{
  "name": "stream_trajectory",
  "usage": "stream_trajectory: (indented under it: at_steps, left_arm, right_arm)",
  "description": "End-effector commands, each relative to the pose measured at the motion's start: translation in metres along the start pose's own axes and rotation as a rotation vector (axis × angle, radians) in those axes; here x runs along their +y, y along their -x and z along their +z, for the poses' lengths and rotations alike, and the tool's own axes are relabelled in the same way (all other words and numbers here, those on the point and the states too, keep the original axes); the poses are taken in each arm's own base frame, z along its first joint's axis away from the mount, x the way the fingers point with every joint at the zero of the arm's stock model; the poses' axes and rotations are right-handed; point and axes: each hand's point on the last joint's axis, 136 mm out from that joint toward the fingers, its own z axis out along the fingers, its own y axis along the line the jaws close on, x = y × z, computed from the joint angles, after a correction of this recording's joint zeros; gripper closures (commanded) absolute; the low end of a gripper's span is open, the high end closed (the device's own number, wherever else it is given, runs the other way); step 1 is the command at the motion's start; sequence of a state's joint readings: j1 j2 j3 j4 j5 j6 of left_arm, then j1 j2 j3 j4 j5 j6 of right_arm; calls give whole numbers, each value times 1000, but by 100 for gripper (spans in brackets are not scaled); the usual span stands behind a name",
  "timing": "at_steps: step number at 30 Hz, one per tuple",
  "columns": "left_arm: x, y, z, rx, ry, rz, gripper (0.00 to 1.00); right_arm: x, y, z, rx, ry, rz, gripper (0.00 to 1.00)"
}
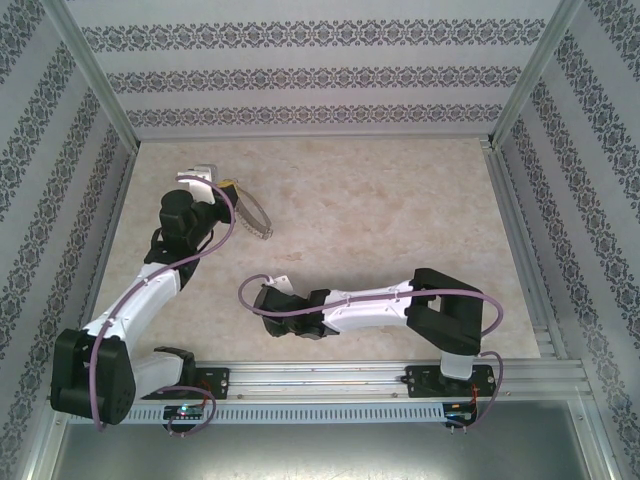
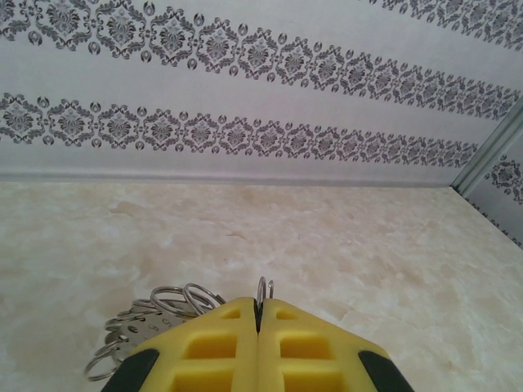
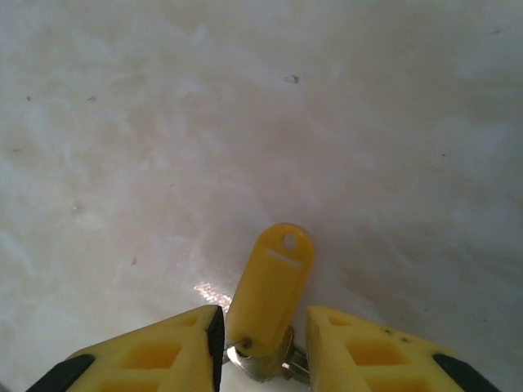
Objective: Put the keys on the keyring
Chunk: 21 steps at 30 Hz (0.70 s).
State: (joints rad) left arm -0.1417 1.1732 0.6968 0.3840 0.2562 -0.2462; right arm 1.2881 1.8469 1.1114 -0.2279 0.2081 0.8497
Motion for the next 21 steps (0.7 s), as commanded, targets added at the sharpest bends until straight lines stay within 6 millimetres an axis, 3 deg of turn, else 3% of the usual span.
stream_trajectory:
  at_steps: [1, 21]
  left_arm:
    - [4, 26, 0, -109, 8, -20, 100]
    - [6, 19, 10, -124, -17, -64, 100]
  right_arm:
    - [-6, -3, -1, -12, -93, 25, 66]
    - [5, -18, 13, 29, -149, 59, 68]
